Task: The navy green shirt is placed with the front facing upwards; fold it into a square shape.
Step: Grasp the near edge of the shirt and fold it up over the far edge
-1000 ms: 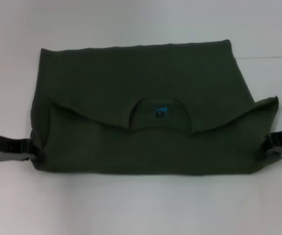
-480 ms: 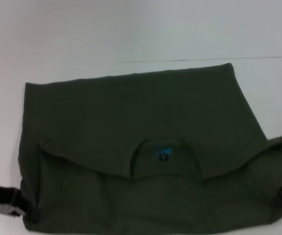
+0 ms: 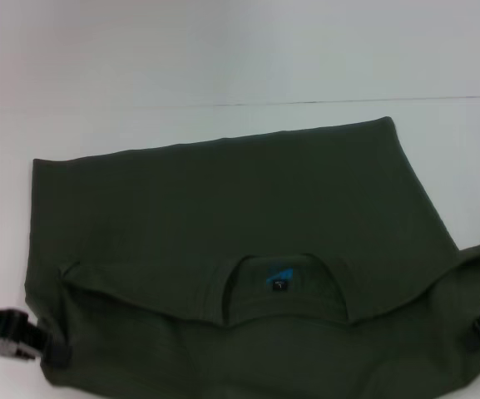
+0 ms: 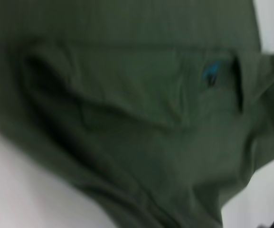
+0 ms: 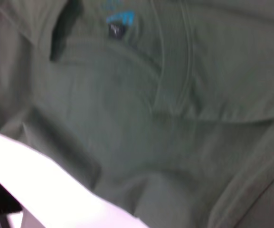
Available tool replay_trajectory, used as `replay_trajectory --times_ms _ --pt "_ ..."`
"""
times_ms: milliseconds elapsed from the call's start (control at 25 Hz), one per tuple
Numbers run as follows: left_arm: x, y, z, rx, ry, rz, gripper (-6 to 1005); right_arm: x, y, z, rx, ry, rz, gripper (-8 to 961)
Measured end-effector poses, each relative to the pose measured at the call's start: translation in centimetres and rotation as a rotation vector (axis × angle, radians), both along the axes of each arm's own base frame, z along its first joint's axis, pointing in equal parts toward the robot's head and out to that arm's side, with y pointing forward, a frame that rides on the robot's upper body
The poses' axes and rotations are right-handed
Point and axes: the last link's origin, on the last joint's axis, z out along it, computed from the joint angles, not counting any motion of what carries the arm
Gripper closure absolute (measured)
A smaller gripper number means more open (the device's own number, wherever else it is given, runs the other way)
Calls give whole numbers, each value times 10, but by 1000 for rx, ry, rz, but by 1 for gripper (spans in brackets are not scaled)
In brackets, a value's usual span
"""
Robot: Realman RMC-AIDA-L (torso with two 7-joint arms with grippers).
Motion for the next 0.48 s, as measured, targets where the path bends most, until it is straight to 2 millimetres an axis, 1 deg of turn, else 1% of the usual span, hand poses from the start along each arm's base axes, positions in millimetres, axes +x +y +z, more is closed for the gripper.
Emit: replay_trajectory --times_ms 240,480 --pt "-2 16 17 166 -56 11 941 -6 15 23 155 124 -10 909" --pt "-9 33 30 380 -108 44 940 -9 38 41 359 200 -23 909"
